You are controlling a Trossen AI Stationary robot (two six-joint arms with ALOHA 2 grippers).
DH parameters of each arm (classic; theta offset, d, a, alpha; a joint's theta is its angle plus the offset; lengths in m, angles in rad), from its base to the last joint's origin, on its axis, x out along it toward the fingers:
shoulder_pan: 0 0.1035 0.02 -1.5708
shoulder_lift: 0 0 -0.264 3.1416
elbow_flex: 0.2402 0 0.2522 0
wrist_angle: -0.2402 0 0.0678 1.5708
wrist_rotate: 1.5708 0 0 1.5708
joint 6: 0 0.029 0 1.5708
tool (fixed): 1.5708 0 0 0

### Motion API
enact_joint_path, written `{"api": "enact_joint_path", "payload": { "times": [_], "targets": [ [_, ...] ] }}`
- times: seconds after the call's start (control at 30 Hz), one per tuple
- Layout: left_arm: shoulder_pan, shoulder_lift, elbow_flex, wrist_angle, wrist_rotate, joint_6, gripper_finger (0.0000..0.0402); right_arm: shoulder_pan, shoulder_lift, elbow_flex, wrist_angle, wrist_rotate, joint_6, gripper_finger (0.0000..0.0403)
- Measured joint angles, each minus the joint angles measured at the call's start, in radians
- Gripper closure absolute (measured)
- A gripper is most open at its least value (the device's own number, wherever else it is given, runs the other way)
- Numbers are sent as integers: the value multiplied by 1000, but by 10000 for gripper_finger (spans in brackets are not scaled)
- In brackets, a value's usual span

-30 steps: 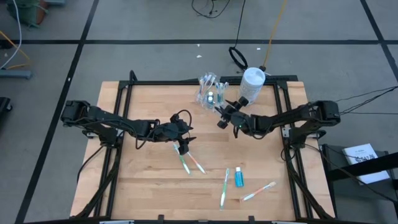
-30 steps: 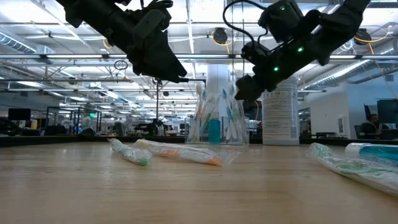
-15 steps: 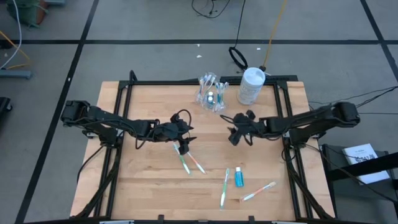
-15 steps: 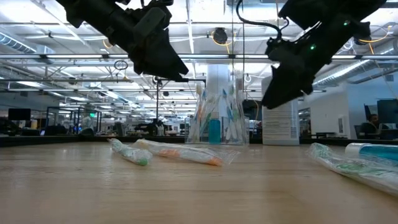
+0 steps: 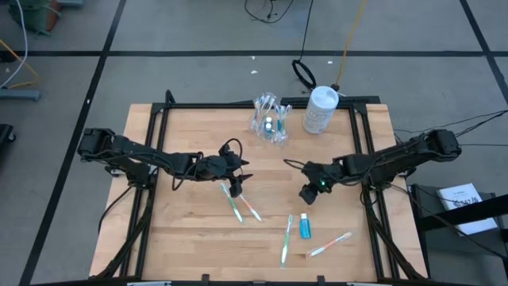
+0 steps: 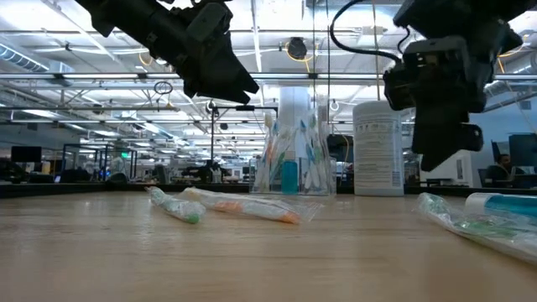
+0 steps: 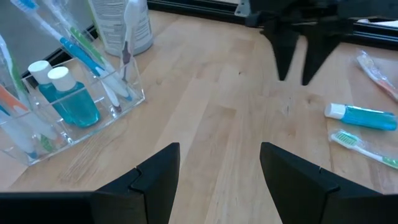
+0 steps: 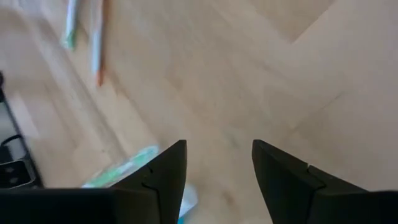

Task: Pick & Place toothbrushing station
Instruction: Put the blue mouthwash into the transparent organizer

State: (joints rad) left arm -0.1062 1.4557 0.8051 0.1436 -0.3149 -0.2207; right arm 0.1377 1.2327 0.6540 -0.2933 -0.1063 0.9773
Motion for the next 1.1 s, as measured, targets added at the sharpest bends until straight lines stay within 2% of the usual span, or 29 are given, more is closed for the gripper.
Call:
{"api": "enact_joint_path", "payload": {
  "times": [0.17, 0.47, 0.8, 1.1],
  "targets": [
    [0, 0, 0, 19, 0, 0, 172, 95, 0, 0, 2, 9, 124, 238],
    [0, 0, 0, 25, 0, 6, 172, 259, 70, 0, -3, 107, 319, 240],
    [0, 0, 0, 47, 2, 8, 172, 312, 202, 0, 149, 102, 454, 241],
    [0, 0, 0, 45, 3, 8, 172, 316, 249, 3, 158, 110, 485, 241]
  ]
}}
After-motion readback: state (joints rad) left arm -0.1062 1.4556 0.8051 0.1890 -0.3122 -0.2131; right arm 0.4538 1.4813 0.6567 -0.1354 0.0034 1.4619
